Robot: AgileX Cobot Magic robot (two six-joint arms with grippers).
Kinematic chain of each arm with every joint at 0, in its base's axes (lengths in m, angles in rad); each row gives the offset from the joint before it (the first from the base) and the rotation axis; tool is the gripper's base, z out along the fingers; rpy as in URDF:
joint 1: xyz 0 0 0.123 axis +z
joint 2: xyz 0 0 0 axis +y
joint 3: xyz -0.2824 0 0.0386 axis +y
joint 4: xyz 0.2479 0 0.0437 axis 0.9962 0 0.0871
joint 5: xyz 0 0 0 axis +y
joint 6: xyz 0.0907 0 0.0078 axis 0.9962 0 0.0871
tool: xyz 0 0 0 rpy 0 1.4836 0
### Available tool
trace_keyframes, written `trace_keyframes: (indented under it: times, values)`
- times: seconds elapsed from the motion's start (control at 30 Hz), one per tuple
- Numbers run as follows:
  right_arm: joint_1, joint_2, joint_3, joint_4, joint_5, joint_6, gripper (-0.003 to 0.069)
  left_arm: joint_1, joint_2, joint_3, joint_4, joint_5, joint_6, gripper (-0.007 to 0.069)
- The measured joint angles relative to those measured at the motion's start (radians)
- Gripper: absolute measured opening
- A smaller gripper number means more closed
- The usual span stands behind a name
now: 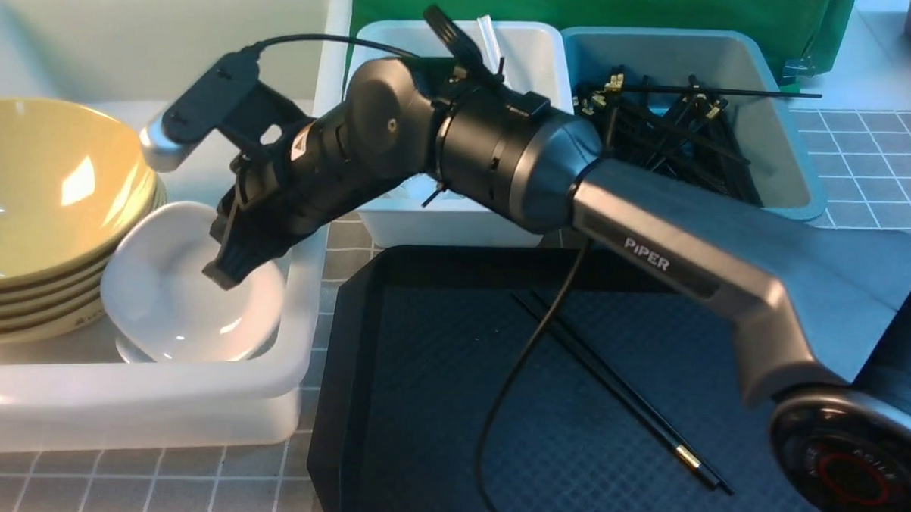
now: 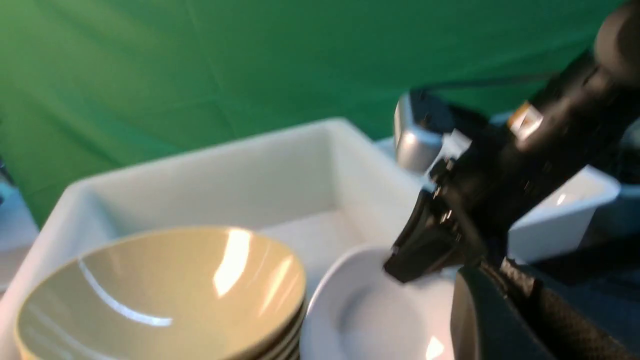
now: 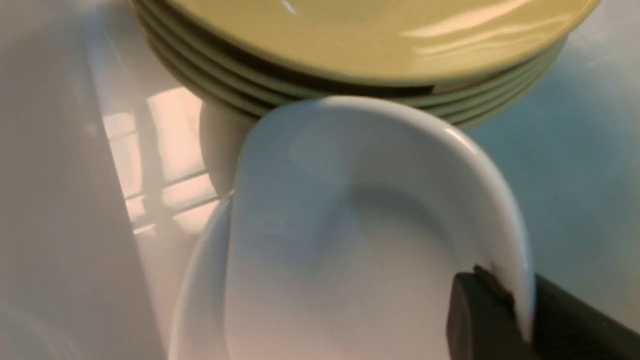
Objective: On grey table put chopsticks spoon bowls plates into blue grey white boxes.
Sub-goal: 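Place the white bowl into the white bin on top of the stacked bowls with the right gripper, then grasp the chopsticks with the right gripper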
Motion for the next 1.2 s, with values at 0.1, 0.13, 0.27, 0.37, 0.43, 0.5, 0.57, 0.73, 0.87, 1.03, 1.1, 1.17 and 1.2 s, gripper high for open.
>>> trace_keyframes:
  times: [0.1,0.13,0.27,0.37,0.43,0.5,0.57,0.73,0.87,1.03,1.1,1.17,1.2]
  values:
    - [0.002,0.005,-0.006,-0.013,-0.006,0.005,0.0272,0.0,0.0,0.042,0.011,-0.032,-0.001,-0.0011]
    - [0.002,0.005,-0.006,-0.022,-0.003,0.012,0.0318,0.0,0.0,0.042,0.011,-0.047,-0.001,-0.0011]
    - [-0.002,-0.019,-0.007,-0.055,0.044,0.035,0.044,0.0,0.0,0.042,0.011,-0.081,-0.001,-0.0011]
    - [-0.021,-0.078,0.0,-0.074,0.14,0.05,0.0514,0.0,0.0,0.042,0.011,-0.082,-0.004,-0.0011]
    - [-0.049,-0.153,0.004,-0.1,0.206,0.065,0.0531,0.0,0.0,0.042,0.011,-0.081,-0.004,-0.0011]
    - [-0.074,-0.234,0.006,-0.136,0.246,0.094,0.0535,0.0,0.0,0.042,0.011,-0.079,0.0,-0.0011]
    - [-0.094,-0.303,0.006,-0.191,0.278,0.122,0.0536,0.0,0.0,0.042,0.011,-0.079,0.001,-0.0011]
    - [-0.19,-0.526,0.082,-0.452,0.43,0.262,0.0516,0.0,0.0,0.042,0.011,-0.079,-0.001,-0.0011]
    - [-0.32,-0.61,0.343,-0.499,0.493,0.364,0.0465,0.0,0.0,0.053,0.011,-0.085,-0.008,-0.0011]
    - [-0.357,-0.656,0.789,-0.466,0.34,0.391,0.0442,0.0,0.0,0.061,0.011,-0.089,-0.008,-0.0011]
    - [-0.343,-0.659,0.923,-0.459,0.231,0.412,0.0441,0.0,0.0,0.061,0.011,-0.09,-0.008,-0.0011]
    - [-0.322,-0.651,1.036,-0.454,0.109,0.421,0.044,0.0,0.0,0.062,0.011,-0.09,-0.008,-0.0011]
    - [-0.31,-0.641,1.082,-0.453,0.044,0.425,0.044,0.0,0.0,0.062,0.011,-0.09,-0.008,-0.0011]
